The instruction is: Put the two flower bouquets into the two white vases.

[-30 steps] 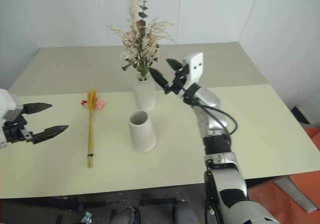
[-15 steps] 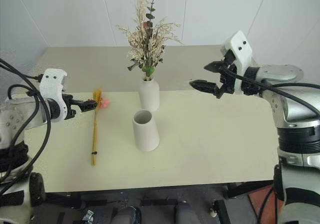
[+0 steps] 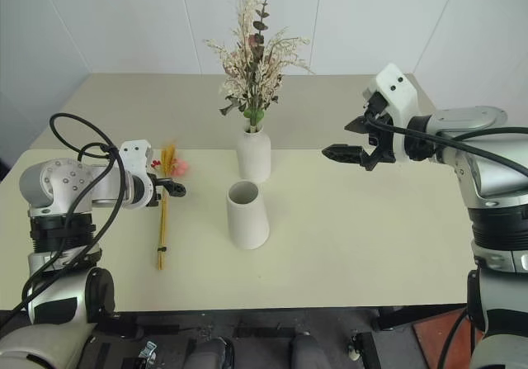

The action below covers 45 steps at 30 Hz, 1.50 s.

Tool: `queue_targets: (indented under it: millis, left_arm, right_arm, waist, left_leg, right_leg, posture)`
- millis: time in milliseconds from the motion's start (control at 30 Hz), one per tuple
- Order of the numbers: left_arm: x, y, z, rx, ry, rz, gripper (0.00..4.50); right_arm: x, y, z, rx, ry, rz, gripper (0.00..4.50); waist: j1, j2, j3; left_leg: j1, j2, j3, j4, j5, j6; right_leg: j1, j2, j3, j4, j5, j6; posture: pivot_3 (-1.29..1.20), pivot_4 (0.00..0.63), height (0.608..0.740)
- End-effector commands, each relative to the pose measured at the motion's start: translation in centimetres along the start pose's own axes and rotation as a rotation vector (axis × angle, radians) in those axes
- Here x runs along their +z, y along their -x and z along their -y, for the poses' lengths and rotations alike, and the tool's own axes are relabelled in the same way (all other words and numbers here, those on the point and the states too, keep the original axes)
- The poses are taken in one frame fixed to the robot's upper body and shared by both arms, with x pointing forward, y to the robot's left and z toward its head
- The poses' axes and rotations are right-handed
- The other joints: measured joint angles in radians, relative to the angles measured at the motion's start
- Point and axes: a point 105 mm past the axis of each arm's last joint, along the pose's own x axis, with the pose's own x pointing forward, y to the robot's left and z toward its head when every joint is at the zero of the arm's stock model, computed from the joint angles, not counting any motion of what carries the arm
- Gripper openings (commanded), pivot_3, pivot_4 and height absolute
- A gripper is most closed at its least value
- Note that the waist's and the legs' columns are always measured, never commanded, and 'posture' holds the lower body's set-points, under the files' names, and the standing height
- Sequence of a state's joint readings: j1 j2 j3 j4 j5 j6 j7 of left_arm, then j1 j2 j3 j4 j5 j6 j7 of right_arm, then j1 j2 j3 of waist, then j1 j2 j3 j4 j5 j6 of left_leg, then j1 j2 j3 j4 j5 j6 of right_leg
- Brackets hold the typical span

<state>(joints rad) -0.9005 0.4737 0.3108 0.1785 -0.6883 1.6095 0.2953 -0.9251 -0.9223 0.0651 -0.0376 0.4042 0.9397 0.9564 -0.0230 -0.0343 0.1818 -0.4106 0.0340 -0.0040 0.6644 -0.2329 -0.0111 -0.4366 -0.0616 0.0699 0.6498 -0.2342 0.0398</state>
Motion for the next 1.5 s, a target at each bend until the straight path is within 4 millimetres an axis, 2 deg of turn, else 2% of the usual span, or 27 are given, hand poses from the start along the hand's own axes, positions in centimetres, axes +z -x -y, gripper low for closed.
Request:
queue_targets:
  millis: [33, 267, 367, 500, 633, 767, 900, 1000, 1133, 1267, 1333, 1500]
  left_arm:
    - [1.1, 0.2, 1.0, -0.021, -0.005, -0.010, 4.50]
    - [1.1, -0.2, 0.7, 0.002, 0.001, -0.088, 4.50]
    - [0.8, -0.5, 0.5, 0.008, 0.020, -0.122, 3.94]
    - [0.2, -1.0, 0.8, 0.005, 0.019, -0.151, 2.64]
    - [0.6, -0.9, 1.2, -0.004, 0.031, -0.140, 1.37]
    - [2.2, 0.0, 0.8, 0.067, 0.007, -0.066, 0.11]
    - [3.8, 0.9, 0.0, 0.129, 0.033, 0.035, 0.05]
    - [6.8, 2.6, -0.6, 0.168, 0.059, 0.241, 0.05]
    - [11.1, 6.7, 0.0, 0.005, 0.223, 0.611, 0.05]
    - [12.9, 10.8, 1.8, -0.280, 0.259, 0.788, 0.05]
    - [13.4, 13.6, 3.5, -0.521, 0.236, 0.901, 0.05]
    - [13.2, 18.9, 7.1, -0.923, 0.023, 1.048, 0.05]
  right_arm:
    - [1.2, 1.5, 0.5, -0.058, 0.033, 0.036, 4.43]
    - [0.9, 1.6, 0.5, -0.080, 0.022, 0.040, 4.43]
    - [0.7, 1.5, 0.5, -0.086, 0.015, 0.044, 4.50]
    - [0.6, 1.5, 0.7, -0.102, 0.005, 0.050, 4.50]
    - [0.5, 1.5, 0.9, -0.117, 0.001, 0.052, 4.50]
    - [0.3, 1.5, 1.0, -0.128, 0.002, 0.050, 4.50]
    - [0.3, 1.6, 1.1, -0.143, 0.004, 0.054, 4.50]
    - [0.1, 1.7, 1.4, -0.169, 0.006, 0.057, 4.50]
    - [0.2, 2.5, 1.7, -0.206, -0.002, 0.088, 4.50]
    - [0.8, 4.8, 0.4, -0.132, 0.038, 0.196, 4.50]
    - [0.5, 6.1, -1.1, -0.036, 0.065, 0.219, 4.50]
    - [-1.0, 8.5, -3.2, 0.059, 0.124, 0.207, 4.50]
  waist:
    - [0.004, 0.000, 0.000]
    - [0.005, 0.000, 0.000]
    - [0.005, 0.000, 0.000]
    - [0.006, 0.000, 0.000]
    - [0.008, 0.000, 0.000]
    - [0.008, 0.000, 0.000]
    - [0.008, 0.000, 0.000]
    - [0.007, 0.000, 0.000]
    - [0.011, -0.001, 0.000]
    - [0.011, -0.001, 0.000]
    - [0.014, -0.001, 0.000]
    - [0.013, -0.001, 0.000]
  left_leg:
    - [0.000, 0.000, 0.000, 0.000, 0.000, 0.000]
    - [0.000, 0.000, 0.000, 0.000, 0.000, 0.000]
    - [0.000, -0.001, 0.000, 0.000, 0.000, -0.001]
    - [0.000, -0.001, 0.000, 0.000, 0.001, -0.001]
    - [0.000, -0.001, 0.000, 0.000, 0.002, -0.003]
    - [-0.001, -0.001, 0.000, 0.000, 0.002, -0.003]
    - [-0.001, -0.001, 0.000, 0.000, 0.002, -0.004]
    - [-0.001, -0.001, 0.000, 0.000, 0.002, -0.004]
    - [-0.003, 0.000, 0.000, 0.000, 0.003, -0.005]
    - [-0.004, 0.000, 0.000, 0.000, 0.003, -0.005]
    - [-0.005, 0.000, 0.000, 0.000, 0.003, -0.005]
    - [-0.004, -0.001, 0.000, 0.002, 0.003, -0.005]
  right_leg:
    - [0.000, 0.000, 0.000, 0.000, 0.000, 0.000]
    - [0.000, 0.000, 0.000, 0.000, 0.000, 0.000]
    - [0.000, 0.000, 0.000, 0.000, 0.000, 0.000]
    - [0.000, 0.000, 0.000, 0.000, 0.000, 0.000]
    - [0.000, 0.000, 0.000, 0.000, 0.000, 0.000]
    - [0.000, 0.000, 0.000, 0.000, 0.000, 0.001]
    - [0.000, 0.000, 0.000, -0.001, 0.000, 0.001]
    - [0.000, 0.000, 0.000, -0.001, 0.000, 0.001]
    - [-0.001, -0.001, 0.000, -0.001, 0.001, 0.001]
    - [-0.001, -0.001, -0.001, -0.001, 0.001, 0.001]
    - [-0.001, -0.001, -0.001, -0.001, 0.001, 0.002]
    - [0.002, -0.001, -0.002, -0.001, 0.002, 0.004]
  posture:
    - [0.00, 0.150, 0.740]
    - [0.00, 0.150, 0.740]
    - [0.00, 0.150, 0.740]
    - [0.00, 0.150, 0.740]
    - [0.00, 0.150, 0.740]
    - [0.00, 0.150, 0.740]
    - [0.00, 0.150, 0.740]
    - [0.00, 0.150, 0.740]
    - [0.00, 0.150, 0.740]
    - [0.00, 0.150, 0.740]
    - [0.00, 0.150, 0.740]
    - [0.00, 0.150, 0.740]
